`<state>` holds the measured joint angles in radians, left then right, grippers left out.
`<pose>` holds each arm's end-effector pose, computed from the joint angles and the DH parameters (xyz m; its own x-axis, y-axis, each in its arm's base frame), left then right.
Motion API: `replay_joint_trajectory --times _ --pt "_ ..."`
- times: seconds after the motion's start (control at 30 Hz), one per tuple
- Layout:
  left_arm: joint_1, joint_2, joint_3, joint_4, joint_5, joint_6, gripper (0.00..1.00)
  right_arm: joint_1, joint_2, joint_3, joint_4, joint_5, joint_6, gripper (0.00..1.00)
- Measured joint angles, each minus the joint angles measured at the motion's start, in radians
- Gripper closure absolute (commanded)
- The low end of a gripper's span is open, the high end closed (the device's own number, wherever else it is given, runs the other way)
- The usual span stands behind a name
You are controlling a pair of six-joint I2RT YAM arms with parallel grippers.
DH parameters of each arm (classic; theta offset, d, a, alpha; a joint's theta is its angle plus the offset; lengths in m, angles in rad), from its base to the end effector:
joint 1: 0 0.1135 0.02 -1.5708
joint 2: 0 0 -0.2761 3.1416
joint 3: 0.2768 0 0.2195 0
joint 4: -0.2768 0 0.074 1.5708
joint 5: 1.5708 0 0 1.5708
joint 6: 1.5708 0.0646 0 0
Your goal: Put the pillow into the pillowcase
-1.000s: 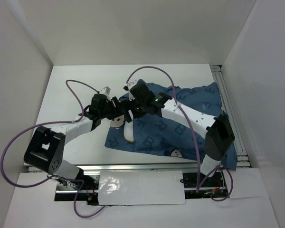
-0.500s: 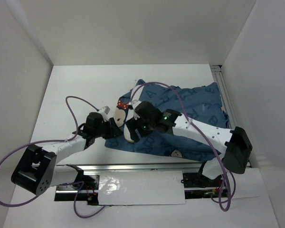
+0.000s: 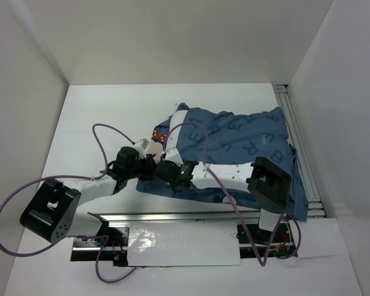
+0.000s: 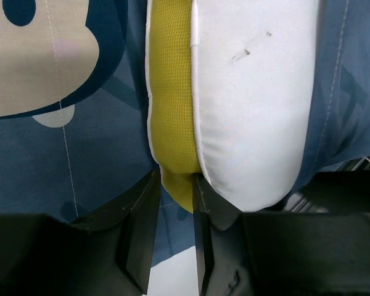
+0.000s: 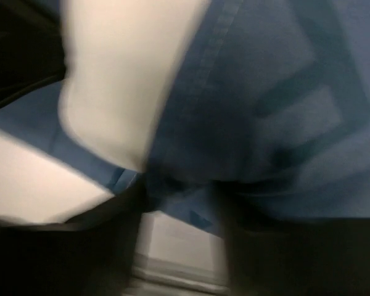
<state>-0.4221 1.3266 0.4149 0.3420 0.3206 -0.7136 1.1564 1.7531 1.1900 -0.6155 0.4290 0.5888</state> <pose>0.2142 -0.1185 0.1782 -0.7849 -0.3285 -0.5254 0.1549 0.7170 -0.6797 0.1580 0.2925 0.2004 -0.7362 -0.4192 -0.5313 -0.4324 0.8953 -0.1074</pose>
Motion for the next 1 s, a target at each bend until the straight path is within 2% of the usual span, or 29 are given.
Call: replay_joint_trajectory --times 0.07,0.13,0.23,0.37,0.4,0.5,0.83,0.87,0.9,1.0 --pt "-0.001 0.001 0.000 0.004 0.000 0.000 0.62 0.006 0.023 0.002 -0.023 0.084 0.084 0.87" --pt "-0.002 0.000 0.000 0.006 0.000 0.000 0.62 0.016 0.035 0.005 -0.034 0.119 0.127 0.92" --pt "-0.010 0.000 0.000 0.019 0.000 0.000 0.63 0.030 0.035 0.024 -0.057 0.140 0.161 0.92" --pt "-0.027 0.002 0.000 0.038 -0.001 0.000 0.67 0.046 0.022 0.038 -0.080 0.106 0.109 0.92" --pt "-0.033 0.006 0.000 0.046 -0.001 0.000 0.72 0.046 0.015 0.039 -0.082 0.086 0.085 0.94" --pt "-0.051 0.038 0.002 0.080 0.009 0.000 0.77 0.044 -0.022 0.040 -0.087 0.016 0.011 1.00" --pt "-0.093 0.106 0.033 0.119 0.042 -0.014 0.80 0.043 -0.090 0.040 -0.093 -0.087 -0.136 1.00" --pt "-0.096 0.111 0.037 0.122 0.042 -0.020 0.80 0.042 -0.097 0.040 -0.096 -0.089 -0.141 0.99" --pt "-0.098 0.115 0.040 0.124 0.042 -0.023 0.81 0.042 -0.102 0.040 -0.099 -0.091 -0.142 0.94" --pt "-0.104 0.127 0.049 0.132 0.045 -0.028 0.81 0.040 -0.121 0.040 -0.110 -0.103 -0.154 0.94"
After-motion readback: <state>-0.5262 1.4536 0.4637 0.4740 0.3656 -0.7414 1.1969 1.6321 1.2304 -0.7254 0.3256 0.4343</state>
